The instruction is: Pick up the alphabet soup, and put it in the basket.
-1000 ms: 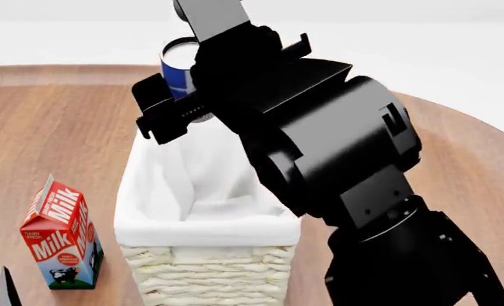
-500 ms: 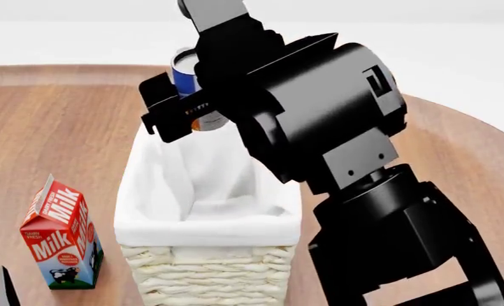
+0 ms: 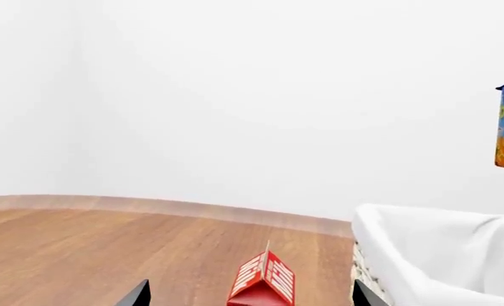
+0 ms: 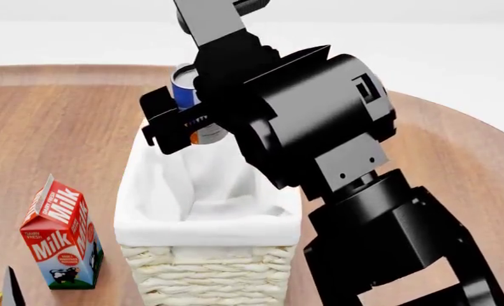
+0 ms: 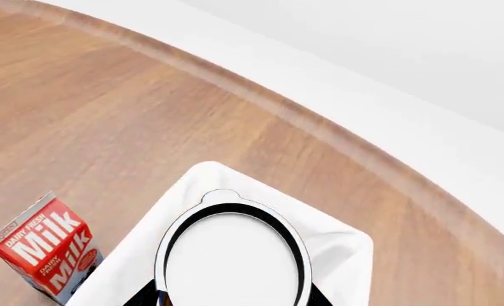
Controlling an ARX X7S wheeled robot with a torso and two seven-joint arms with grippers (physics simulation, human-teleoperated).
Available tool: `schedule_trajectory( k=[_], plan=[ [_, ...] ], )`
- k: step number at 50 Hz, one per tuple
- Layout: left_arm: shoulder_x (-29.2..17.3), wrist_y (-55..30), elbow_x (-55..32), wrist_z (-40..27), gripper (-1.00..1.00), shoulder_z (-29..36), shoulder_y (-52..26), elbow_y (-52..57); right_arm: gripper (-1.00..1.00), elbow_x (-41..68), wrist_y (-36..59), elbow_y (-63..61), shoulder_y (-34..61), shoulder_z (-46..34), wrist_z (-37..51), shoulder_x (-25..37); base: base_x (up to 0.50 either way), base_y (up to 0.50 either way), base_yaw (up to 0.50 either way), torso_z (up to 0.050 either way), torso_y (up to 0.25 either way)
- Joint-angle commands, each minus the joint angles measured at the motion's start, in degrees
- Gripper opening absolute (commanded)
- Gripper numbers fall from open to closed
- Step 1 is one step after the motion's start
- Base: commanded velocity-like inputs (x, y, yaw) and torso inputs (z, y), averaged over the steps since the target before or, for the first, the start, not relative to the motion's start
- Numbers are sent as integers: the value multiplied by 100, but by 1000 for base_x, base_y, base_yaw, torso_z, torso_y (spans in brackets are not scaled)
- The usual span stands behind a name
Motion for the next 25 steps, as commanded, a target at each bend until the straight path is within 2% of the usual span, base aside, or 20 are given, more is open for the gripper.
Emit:
schedule_trajectory(
  k=[1, 25],
  plan=[
    [1, -67, 86, -45, 100, 41, -40, -19, -100, -90, -149, 126, 9, -89, -111, -15, 0, 0, 0, 0, 0],
    [-35, -19, 197, -100, 100, 61, -4, 16, -100, -122, -748, 806, -67, -457, -320, -182, 0, 0, 0, 0, 1]
  ],
)
